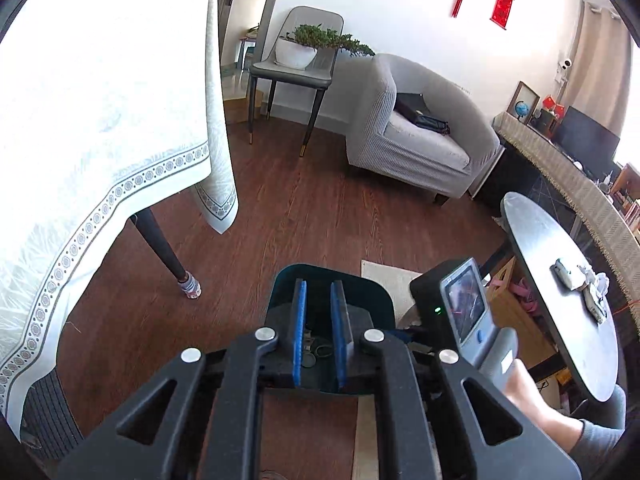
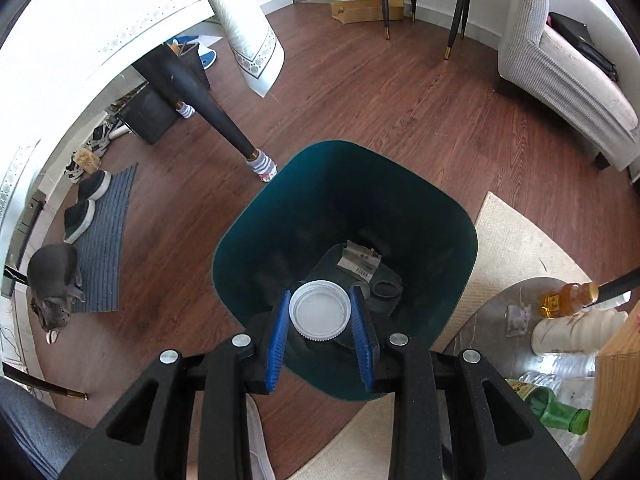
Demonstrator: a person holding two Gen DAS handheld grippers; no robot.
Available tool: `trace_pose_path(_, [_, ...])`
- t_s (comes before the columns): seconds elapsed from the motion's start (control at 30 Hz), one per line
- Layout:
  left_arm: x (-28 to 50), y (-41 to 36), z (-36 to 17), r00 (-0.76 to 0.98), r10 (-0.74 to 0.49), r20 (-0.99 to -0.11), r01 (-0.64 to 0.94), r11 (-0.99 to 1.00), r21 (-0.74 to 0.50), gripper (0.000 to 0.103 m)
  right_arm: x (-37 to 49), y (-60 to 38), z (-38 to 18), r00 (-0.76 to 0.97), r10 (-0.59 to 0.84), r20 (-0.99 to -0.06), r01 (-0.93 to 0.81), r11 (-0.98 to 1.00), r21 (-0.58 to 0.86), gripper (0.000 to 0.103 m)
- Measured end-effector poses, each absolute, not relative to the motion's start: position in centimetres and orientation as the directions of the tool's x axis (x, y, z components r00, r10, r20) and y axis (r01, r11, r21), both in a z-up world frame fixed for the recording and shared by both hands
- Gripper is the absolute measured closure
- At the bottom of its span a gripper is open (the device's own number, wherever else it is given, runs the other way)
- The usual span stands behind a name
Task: Collect trash
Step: 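Carry the box and lid to the green bin and open both tools, then move both open tools back over the table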
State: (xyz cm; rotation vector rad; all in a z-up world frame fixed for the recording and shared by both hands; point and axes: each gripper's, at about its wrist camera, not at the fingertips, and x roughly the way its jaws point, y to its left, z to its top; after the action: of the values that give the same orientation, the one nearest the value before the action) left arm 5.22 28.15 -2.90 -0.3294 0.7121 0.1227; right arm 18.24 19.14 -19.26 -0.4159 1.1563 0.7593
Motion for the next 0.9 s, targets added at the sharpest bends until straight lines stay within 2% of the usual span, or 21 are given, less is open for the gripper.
trace_pose_path(0.1, [5.1,28.2,-1.2,0.778,0.012,-0.628,-0.213,0.946,-0.246,0.090,18.6,19.7,-20.4,0.196,0.293,-0.936,-0.724,0.687,0.064,0.071])
trace_pose_path(0.23, [4.9,28.1,0.0,0.798,0.018,-0.602,-0.209,0.946,-0.249,0.090,18.7,19.9,-21.1,0.196,0.275,-0.941,-0.729,0.683,0.048,0.050])
trace_pose_path(0.27, [4.9,28.0,0.2,0.802,0.018,-0.597,-0.208,0.945,-0.251,0.090,18.7,19.9,-21.3,0.196,0.270,-0.943,-0.729,0.683,0.044,0.049])
trace_pose_path(0.53, [4.7,27.2,1.8,0.828,0.018,-0.561,-0.190,0.950,-0.250,0.089,17.8,19.0,-20.5,0.205,0.303,-0.931,-0.739,0.671,0.056,0.048])
trace_pose_path(0.77, [4.5,26.1,2.9,0.838,0.024,-0.546,-0.176,0.957,-0.229,0.089,15.7,17.9,-16.9,0.230,0.382,-0.895,-0.761,0.644,0.079,0.048])
trace_pose_path(0.9, [4.3,25.8,3.7,0.848,0.027,-0.529,-0.174,0.957,-0.231,0.089,14.5,17.1,-14.1,0.247,0.425,-0.871,-0.774,0.627,0.086,0.055])
